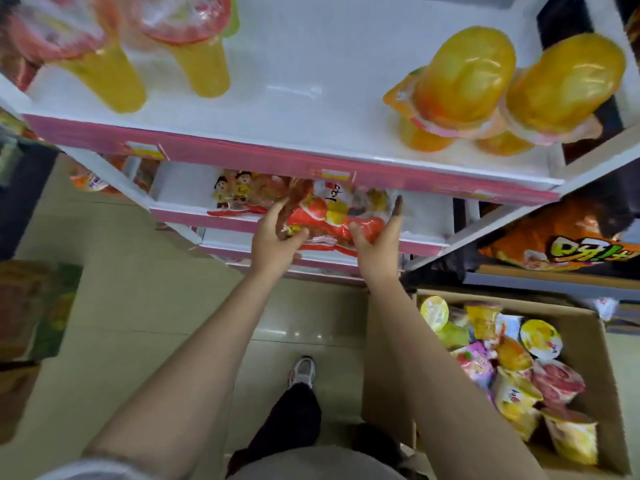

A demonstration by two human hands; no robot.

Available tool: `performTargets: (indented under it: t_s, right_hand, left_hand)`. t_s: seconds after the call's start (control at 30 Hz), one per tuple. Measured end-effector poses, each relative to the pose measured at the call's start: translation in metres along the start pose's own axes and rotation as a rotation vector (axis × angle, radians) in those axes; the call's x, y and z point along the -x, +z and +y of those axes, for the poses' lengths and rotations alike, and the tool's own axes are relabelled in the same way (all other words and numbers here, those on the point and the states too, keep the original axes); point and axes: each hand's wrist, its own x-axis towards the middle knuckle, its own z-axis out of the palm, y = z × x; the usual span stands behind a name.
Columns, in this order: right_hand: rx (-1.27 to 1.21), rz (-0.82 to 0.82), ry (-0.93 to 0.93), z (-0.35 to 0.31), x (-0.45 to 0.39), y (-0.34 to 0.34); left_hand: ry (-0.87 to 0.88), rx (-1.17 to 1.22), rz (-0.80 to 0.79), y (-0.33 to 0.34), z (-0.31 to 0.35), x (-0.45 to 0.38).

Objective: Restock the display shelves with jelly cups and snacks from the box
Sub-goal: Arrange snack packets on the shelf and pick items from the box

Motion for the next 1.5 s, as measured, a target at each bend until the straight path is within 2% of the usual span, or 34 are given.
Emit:
performTargets:
  t_s: [0.13,0.3,0.37,0.43,0.5,0.57,0.67,0.87,1.1,1.27,1.33,1.4,1.47,1.5]
  right_hand:
    - [0.253,-0.064,-0.064,0.011,-0.004,0.01]
    - [0.4,-0.113,-0.142,0.008,-0.041,0.021]
    - [0.651,-0.056,-0.153,0.009,-0.048,0.018]
    - [0.806,0.102,-0.193,0.012,-0.04,0.015]
    - [0.785,0.182,-0.332,0.018,-0.025,0.016]
    - [0.726,0.062,-0.402,0.032,-0.016,0.023]
    - [0.712,-0.083,-0.393,0.051,-0.015,0.032]
    - [0.707,-0.185,-0.388,0.043,-0.037,0.041]
    - [0.78,-0.29,-0.385,0.019,-0.067,0.064]
    - [0.785,-0.352,-0.394,0.021,-0.059,0.048]
    - [0.788,-0.331,-0.399,0.031,-0.043,0.032]
    - [0.775,-0.234,-0.471,0.046,-0.018,0.008]
    - [0.731,-0.122,-0.532,0.07,0.012,-0.024]
    - [0.716,-0.063,-0.533,0.086,0.027,-0.043]
  left_hand:
    - [-0.049,0.037,0.042,0.008,-0.016,-0.015]
    - [0.089,-0.118,0.022,0.013,-0.01,-0.034]
    - [0.193,-0.229,0.07,0.01,-0.014,-0.029]
    - [0.341,-0.423,0.148,0.004,-0.025,-0.022]
    - [0.466,-0.643,0.121,0.001,-0.038,-0.02]
    - [0.545,-0.825,0.041,0.0,-0.047,-0.023]
    - [0.578,-0.954,-0.003,-0.002,-0.054,-0.035]
    - [0.477,-0.993,-0.057,-0.008,-0.067,-0.057]
    - [0.368,-0.997,-0.058,-0.026,-0.05,-0.08]
    - [0.318,-1.008,-0.123,-0.027,-0.044,-0.066]
    - [0.36,-1.06,-0.072,-0.021,-0.045,-0.046]
    - [0.538,-1.073,-0.012,-0.006,-0.051,-0.014]
    - [0.694,-1.016,-0.043,0.023,-0.059,0.023]
    - [0.712,-0.996,-0.092,0.042,-0.065,0.041]
